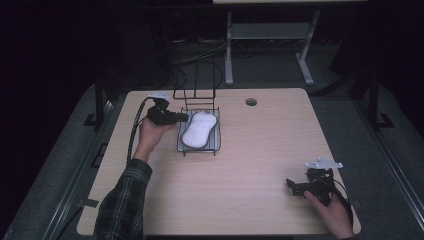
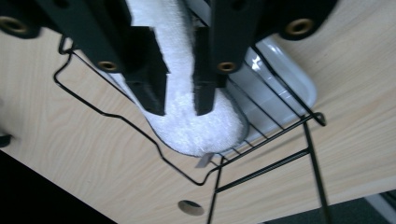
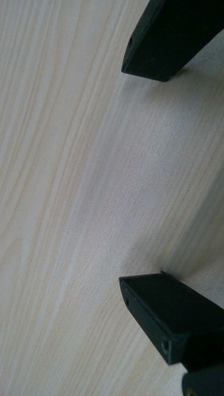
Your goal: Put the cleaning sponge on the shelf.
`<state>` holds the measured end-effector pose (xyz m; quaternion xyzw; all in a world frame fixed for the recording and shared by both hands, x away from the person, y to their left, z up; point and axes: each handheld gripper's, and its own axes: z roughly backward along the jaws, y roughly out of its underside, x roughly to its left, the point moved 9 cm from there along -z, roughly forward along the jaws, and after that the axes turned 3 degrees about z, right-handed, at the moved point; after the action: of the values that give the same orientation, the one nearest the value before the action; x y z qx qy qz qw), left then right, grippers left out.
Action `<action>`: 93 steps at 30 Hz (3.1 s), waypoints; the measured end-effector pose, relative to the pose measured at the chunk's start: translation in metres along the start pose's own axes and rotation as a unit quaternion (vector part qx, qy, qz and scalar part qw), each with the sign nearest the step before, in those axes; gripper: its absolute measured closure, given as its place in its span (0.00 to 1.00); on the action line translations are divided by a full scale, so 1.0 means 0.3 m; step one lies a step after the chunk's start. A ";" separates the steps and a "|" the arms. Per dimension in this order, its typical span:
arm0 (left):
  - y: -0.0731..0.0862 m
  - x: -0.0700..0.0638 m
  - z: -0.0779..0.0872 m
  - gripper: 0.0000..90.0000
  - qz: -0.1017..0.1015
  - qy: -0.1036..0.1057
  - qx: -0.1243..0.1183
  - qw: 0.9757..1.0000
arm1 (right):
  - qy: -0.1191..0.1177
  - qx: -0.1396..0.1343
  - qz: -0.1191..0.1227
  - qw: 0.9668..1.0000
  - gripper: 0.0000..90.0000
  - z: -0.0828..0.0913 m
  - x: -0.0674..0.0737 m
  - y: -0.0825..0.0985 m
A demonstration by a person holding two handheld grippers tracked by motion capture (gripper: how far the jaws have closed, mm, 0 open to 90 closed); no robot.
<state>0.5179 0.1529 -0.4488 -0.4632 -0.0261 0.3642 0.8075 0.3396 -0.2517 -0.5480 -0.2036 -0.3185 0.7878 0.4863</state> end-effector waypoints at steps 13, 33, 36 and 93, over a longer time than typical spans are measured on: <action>0.136 -0.070 -0.008 1.00 -0.026 0.000 0.026 0.999 | 0.000 0.000 0.000 1.000 0.01 0.000 0.000 0.000; 0.165 -0.115 -0.010 0.95 -0.029 0.012 0.028 0.999 | 0.001 0.000 0.000 1.000 0.01 0.000 0.000 0.000; 0.156 -0.115 0.004 0.84 -0.021 0.001 0.017 1.000 | 0.001 0.000 -0.001 1.000 0.01 0.000 0.000 0.000; 0.614 -0.225 0.334 0.14 -0.033 -0.142 0.072 0.987 | 0.000 0.001 -0.001 1.000 0.01 0.003 0.004 0.003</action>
<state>0.3263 0.2408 -0.5132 -0.3465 -0.1294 0.4007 0.8382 0.3381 -0.2511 -0.5480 -0.2026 -0.3180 0.7877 0.4872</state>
